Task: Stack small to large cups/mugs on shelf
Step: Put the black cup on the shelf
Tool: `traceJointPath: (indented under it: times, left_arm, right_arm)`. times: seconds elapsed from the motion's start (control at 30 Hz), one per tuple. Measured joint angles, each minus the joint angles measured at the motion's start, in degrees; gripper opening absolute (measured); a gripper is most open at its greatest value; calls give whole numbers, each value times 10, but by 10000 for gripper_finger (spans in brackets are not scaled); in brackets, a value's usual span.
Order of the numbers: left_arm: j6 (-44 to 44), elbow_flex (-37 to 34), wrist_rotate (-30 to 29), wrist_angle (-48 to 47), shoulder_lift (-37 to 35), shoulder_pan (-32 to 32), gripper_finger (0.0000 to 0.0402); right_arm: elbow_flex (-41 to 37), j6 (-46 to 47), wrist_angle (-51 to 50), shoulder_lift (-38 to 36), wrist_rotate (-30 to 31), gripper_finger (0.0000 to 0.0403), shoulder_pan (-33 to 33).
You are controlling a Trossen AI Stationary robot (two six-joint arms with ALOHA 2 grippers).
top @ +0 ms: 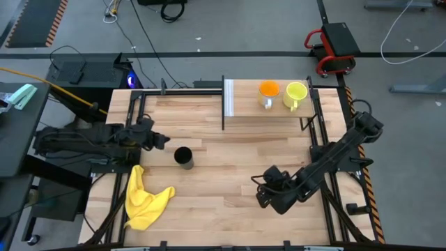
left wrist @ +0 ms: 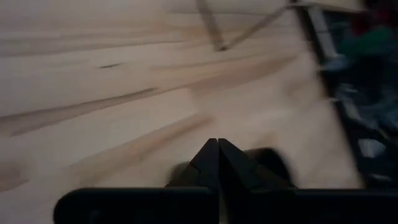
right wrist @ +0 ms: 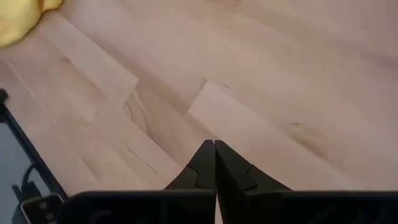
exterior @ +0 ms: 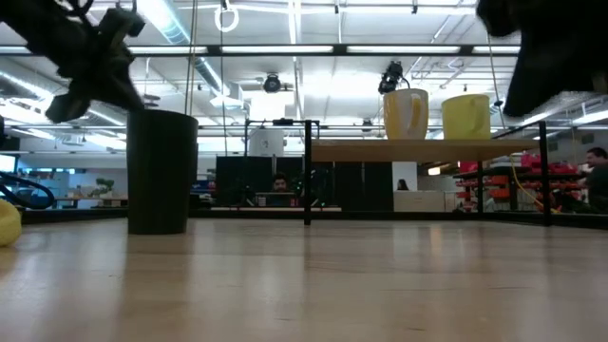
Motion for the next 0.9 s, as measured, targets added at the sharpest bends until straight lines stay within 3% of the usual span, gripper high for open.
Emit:
traceJointPath:
  times: [0.1,0.2,0.5,0.73,0.9]
  left_arm:
    - [-32,0,-11,-72,-8,5,20]
    - [-48,0,-6,-110,-7,4,24]
    - [-22,0,46,-127,22,4,6]
    - [-17,0,76,-108,61,4,30]
    - [-7,0,82,-79,95,-4,23]
  right_arm:
    - [-60,23,122,9,15,3,-8]
    - [-82,31,172,24,44,3,-18]
    - [-79,-10,209,33,49,4,-60]
    - [-79,-28,217,33,50,2,-80]
    - [-79,-51,227,33,50,2,-96]
